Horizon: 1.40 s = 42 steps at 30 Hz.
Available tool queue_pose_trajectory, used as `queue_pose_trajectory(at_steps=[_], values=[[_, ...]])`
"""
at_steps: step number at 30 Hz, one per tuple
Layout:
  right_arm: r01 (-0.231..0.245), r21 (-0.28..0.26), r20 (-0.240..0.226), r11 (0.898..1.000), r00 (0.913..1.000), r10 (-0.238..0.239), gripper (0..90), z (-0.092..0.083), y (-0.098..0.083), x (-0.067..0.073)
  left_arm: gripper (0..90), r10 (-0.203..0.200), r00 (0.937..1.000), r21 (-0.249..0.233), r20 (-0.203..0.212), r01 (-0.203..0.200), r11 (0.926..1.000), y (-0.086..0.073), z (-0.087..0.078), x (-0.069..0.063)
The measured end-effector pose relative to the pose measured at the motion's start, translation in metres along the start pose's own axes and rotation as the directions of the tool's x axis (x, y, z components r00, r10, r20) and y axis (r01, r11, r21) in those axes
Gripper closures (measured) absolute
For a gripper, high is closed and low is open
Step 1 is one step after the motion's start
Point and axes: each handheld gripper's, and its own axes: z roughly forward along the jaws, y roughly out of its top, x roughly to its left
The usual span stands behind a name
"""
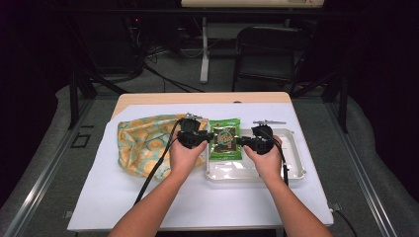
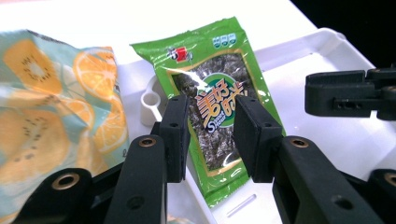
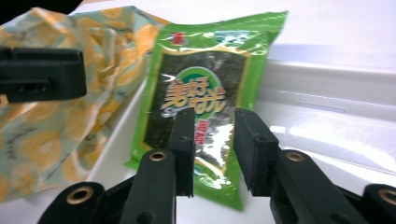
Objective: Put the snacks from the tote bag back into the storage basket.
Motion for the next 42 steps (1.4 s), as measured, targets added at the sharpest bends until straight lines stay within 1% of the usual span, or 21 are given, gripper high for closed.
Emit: queue_pose_trajectory(at_steps=[1, 6, 7, 9, 10, 11, 13, 17, 19, 20, 21, 23, 24, 26, 31, 33, 35, 36, 37, 39, 42], values=[[0.013, -0.003, -0.001, 1.000, 0.9999, -0.013, 69.0, -0.001, 0.000, 0.002, 66.0, 0.003, 1.0000, -0.005, -0.001, -0.003, 1.0000, 0.000, -0.003, 0.000], [0.041, -0.007, -0.034, 0.999, 0.9986, -0.041, 67.8, -0.009, -0.002, 0.014, 65.9, 0.033, 0.9995, -0.013, -0.004, -0.033, 0.9994, 0.002, -0.018, 0.001], [0.051, -0.007, -0.037, 0.999, 0.9980, -0.052, 67.3, -0.011, -0.002, 0.016, 65.7, 0.032, 0.9995, -0.012, -0.001, -0.032, 0.9994, 0.002, -0.021, 0.001], [0.061, -0.018, -0.044, 0.998, 0.9971, -0.062, 66.8, -0.013, -0.002, 0.020, 65.7, 0.045, 0.9990, -0.020, -0.007, -0.045, 0.9988, 0.001, -0.026, 0.003], [0.063, -0.012, -0.047, 0.998, 0.9969, -0.064, 66.4, -0.016, -0.003, 0.022, 65.7, 0.047, 0.9989, -0.015, -0.007, -0.047, 0.9988, 0.002, -0.029, 0.003], [0.068, -0.019, -0.054, 0.998, 0.9962, -0.068, 66.1, -0.017, -0.003, 0.023, 65.7, 0.044, 0.9990, -0.023, -0.008, -0.044, 0.9988, 0.001, -0.031, 0.004], [0.078, -0.036, -0.072, 0.996, 0.9942, -0.081, 65.4, -0.020, -0.003, 0.026, 65.7, 0.052, 0.9986, -0.028, -0.004, -0.052, 0.9982, 0.002, -0.037, 0.005], [0.092, -0.074, -0.084, 0.993, 0.9916, -0.098, 64.0, -0.028, -0.003, 0.029, 65.1, 0.074, 0.9973, -0.044, -0.004, -0.074, 0.9963, 0.001, -0.049, 0.004], [0.107, -0.091, -0.087, 0.990, 0.9896, -0.115, 63.3, -0.032, -0.003, 0.031, 64.1, 0.085, 0.9964, -0.043, -0.003, -0.085, 0.9954, 0.001, -0.056, 0.005], [0.110, -0.092, -0.092, 0.990, 0.9888, -0.118, 63.1, -0.035, -0.003, 0.032, 63.7, 0.086, 0.9963, -0.054, -0.007, -0.086, 0.9948, 0.000, -0.059, 0.005], [0.114, -0.093, -0.092, 0.989, 0.9882, -0.122, 62.7, -0.037, -0.004, 0.032, 63.6, 0.087, 0.9962, -0.046, -0.005, -0.087, 0.9952, 0.000, -0.063, 0.006], [0.127, -0.097, -0.095, 0.987, 0.9860, -0.137, 62.5, -0.043, -0.006, 0.033, 63.3, 0.096, 0.9954, -0.050, -0.002, -0.096, 0.9942, -0.002, -0.069, 0.008], [0.133, -0.097, -0.095, 0.986, 0.9853, -0.142, 62.2, -0.046, -0.007, 0.033, 63.1, 0.094, 0.9956, -0.060, -0.005, -0.094, 0.9938, -0.004, -0.072, 0.009], [0.142, -0.105, -0.108, 0.984, 0.9824, -0.153, 61.6, -0.051, -0.009, 0.034, 62.8, 0.095, 0.9955, -0.058, -0.008, -0.095, 0.9938, -0.008, -0.079, 0.012], [0.177, -0.116, -0.125, 0.977, 0.9736, -0.191, 60.9, -0.063, -0.018, 0.036, 62.3, 0.091, 0.9957, -0.079, -0.019, -0.092, 0.9926, -0.020, -0.100, 0.023], [0.180, -0.125, -0.130, 0.976, 0.9719, -0.196, 60.8, -0.066, -0.022, 0.038, 62.0, 0.086, 0.9959, -0.082, -0.026, -0.088, 0.9927, -0.025, -0.110, 0.030], [0.192, -0.119, -0.139, 0.974, 0.9682, -0.208, 60.8, -0.069, -0.027, 0.039, 61.1, 0.083, 0.9960, -0.086, -0.033, -0.086, 0.9926, -0.029, -0.114, 0.034], [0.191, -0.122, -0.136, 0.974, 0.9690, -0.207, 60.7, -0.070, -0.029, 0.040, 61.0, 0.081, 0.9960, -0.090, -0.038, -0.084, 0.9923, -0.032, -0.117, 0.036], [0.201, -0.116, -0.137, 0.973, 0.9667, -0.216, 60.6, -0.071, -0.032, 0.040, 60.7, 0.087, 0.9951, -0.094, -0.046, -0.091, 0.9913, -0.035, -0.119, 0.038], [0.209, -0.119, -0.135, 0.971, 0.9650, -0.225, 60.6, -0.072, -0.037, 0.041, 60.5, 0.097, 0.9937, -0.084, -0.056, -0.102, 0.9912, -0.041, -0.124, 0.042], [0.235, -0.104, -0.141, 0.966, 0.9584, -0.248, 60.8, -0.073, -0.044, 0.043, 60.5, 0.110, 0.9916, -0.073, -0.068, -0.115, 0.9907, -0.053, -0.129, 0.046]])
